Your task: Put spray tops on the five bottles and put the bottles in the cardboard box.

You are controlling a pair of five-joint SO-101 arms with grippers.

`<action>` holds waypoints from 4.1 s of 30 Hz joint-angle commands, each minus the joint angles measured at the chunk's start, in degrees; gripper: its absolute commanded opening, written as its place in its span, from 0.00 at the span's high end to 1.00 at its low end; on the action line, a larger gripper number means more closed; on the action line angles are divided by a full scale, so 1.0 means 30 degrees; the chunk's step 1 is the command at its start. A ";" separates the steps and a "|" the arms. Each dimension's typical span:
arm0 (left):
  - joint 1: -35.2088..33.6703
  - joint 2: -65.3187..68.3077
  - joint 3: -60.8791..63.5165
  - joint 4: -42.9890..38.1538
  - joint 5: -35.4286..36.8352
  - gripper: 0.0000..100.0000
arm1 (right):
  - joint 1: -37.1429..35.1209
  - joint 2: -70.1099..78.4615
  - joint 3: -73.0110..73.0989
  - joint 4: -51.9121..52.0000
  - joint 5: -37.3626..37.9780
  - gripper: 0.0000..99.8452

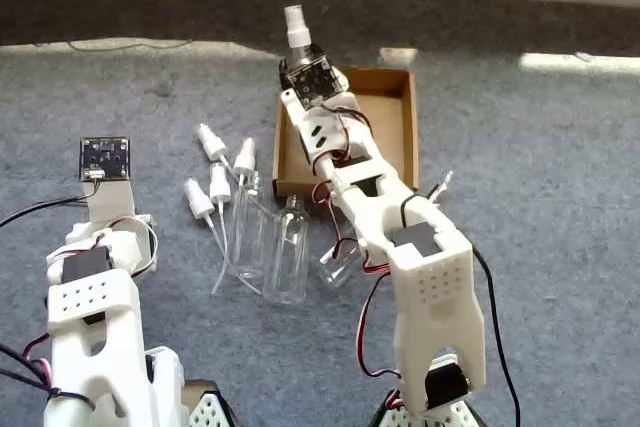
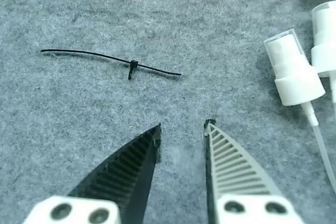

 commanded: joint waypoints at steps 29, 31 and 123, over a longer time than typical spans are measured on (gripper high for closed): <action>-0.0103 -0.0425 -0.0015 -0.0293 -0.0176 0.86 | 1.0799 -2.0234 1.2938 0.4850 -0.1260 1.00; -0.0103 -0.0425 -0.0015 -0.0293 -0.0176 0.86 | 1.0799 -2.0264 1.3758 0.3092 -0.3136 1.00; 1.1150 0.1128 -0.6051 -0.4777 0.5245 0.68 | -0.1099 -2.0557 0.3414 1.8418 -0.7326 1.00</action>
